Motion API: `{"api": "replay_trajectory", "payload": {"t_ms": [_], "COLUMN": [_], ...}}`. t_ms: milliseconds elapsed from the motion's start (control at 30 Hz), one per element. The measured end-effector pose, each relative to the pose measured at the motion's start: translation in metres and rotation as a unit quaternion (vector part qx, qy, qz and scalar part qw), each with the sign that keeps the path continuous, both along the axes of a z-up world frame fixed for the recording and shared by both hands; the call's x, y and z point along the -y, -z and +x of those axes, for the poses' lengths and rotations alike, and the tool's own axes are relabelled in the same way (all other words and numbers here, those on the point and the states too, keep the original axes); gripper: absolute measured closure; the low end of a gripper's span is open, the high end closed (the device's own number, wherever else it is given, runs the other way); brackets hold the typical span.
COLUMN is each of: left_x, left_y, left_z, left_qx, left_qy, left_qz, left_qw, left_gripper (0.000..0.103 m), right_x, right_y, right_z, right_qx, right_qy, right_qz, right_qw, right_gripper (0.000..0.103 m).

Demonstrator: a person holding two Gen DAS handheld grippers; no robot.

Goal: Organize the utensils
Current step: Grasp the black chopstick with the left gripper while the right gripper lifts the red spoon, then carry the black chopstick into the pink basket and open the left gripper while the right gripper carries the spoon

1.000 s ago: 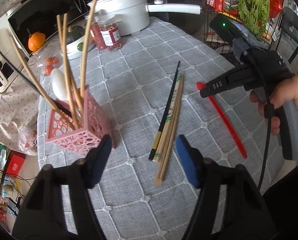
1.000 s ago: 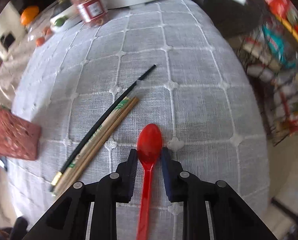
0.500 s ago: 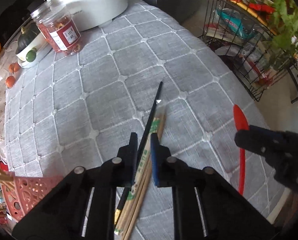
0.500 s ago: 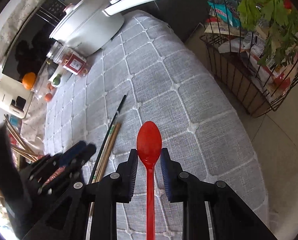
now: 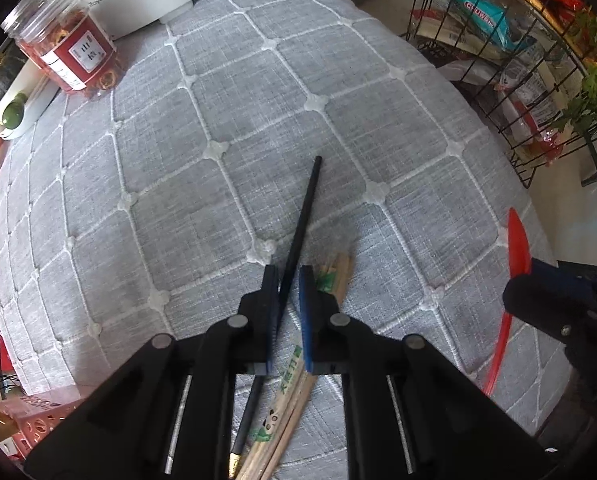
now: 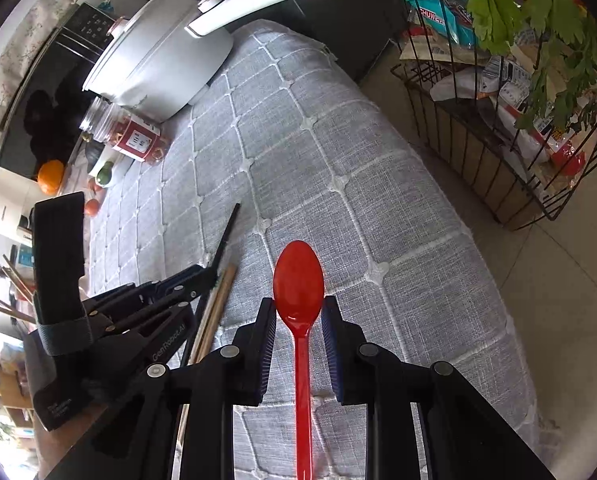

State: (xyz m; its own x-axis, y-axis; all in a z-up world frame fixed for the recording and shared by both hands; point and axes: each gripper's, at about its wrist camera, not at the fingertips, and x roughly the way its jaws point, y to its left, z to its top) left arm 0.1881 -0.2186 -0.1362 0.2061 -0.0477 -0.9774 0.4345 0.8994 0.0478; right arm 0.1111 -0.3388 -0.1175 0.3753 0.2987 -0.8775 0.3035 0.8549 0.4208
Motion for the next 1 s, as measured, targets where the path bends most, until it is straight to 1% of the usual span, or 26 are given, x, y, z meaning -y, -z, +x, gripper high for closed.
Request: {"api": "replay_trajectory", "payload": {"t_ms": [133, 233, 300, 333, 367, 400, 467, 533, 667, 733, 867, 1000], "left_x": [0.004, 0.0, -0.003, -0.006, -0.008, -0.015, -0.021, -0.029, -0.047, -0.059, -0.092, -0.121], "left_y": [0.001, 0.001, 0.001, 0.0, -0.001, -0.004, -0.011, -0.025, -0.062, -0.082, -0.116, -0.136], "left_z": [0.008, 0.01, 0.008, 0.005, 0.002, -0.004, -0.014, -0.028, -0.064, -0.082, -0.112, -0.139], "left_qx": [0.014, 0.028, 0.035, 0.039, 0.041, 0.044, 0.056, 0.076, 0.119, 0.144, 0.188, 0.219], "left_qy": [-0.009, -0.014, -0.006, -0.003, -0.006, -0.01, -0.011, -0.012, 0.001, 0.005, -0.002, -0.008], "left_qz": [0.004, -0.013, -0.018, -0.017, -0.013, -0.01, -0.021, -0.039, -0.072, -0.09, -0.132, -0.164], "left_qw": [0.9999, 0.9994, 0.9992, 0.9991, 0.9991, 0.999, 0.9982, 0.9963, 0.9903, 0.9854, 0.9733, 0.9618], "left_gripper": [0.091, 0.09, 0.09, 0.09, 0.094, 0.094, 0.094, 0.095, 0.095, 0.095, 0.095, 0.096], "right_x": [0.0, -0.002, -0.003, -0.003, -0.003, -0.004, -0.005, -0.007, -0.013, -0.017, -0.028, -0.045], "right_y": [-0.002, -0.003, -0.002, -0.002, -0.002, -0.003, -0.004, -0.007, -0.022, -0.031, -0.056, -0.085], "right_z": [0.0, 0.001, 0.001, 0.001, 0.001, -0.001, -0.003, -0.007, -0.015, -0.02, -0.034, -0.05], "right_qx": [0.001, 0.001, 0.001, 0.0, 0.0, 0.002, 0.004, 0.011, 0.038, 0.053, 0.096, 0.148], "right_qy": [0.001, -0.002, -0.002, -0.002, -0.001, 0.003, 0.005, 0.007, 0.008, 0.009, 0.005, -0.004], "right_qz": [-0.005, -0.006, -0.006, -0.007, -0.008, -0.01, -0.012, -0.012, -0.023, -0.025, -0.034, -0.053], "right_qw": [1.0, 1.0, 1.0, 1.0, 1.0, 1.0, 1.0, 1.0, 0.999, 0.998, 0.995, 0.988], "right_gripper": [0.079, 0.08, 0.08, 0.079, 0.08, 0.08, 0.08, 0.08, 0.079, 0.079, 0.08, 0.08]}}
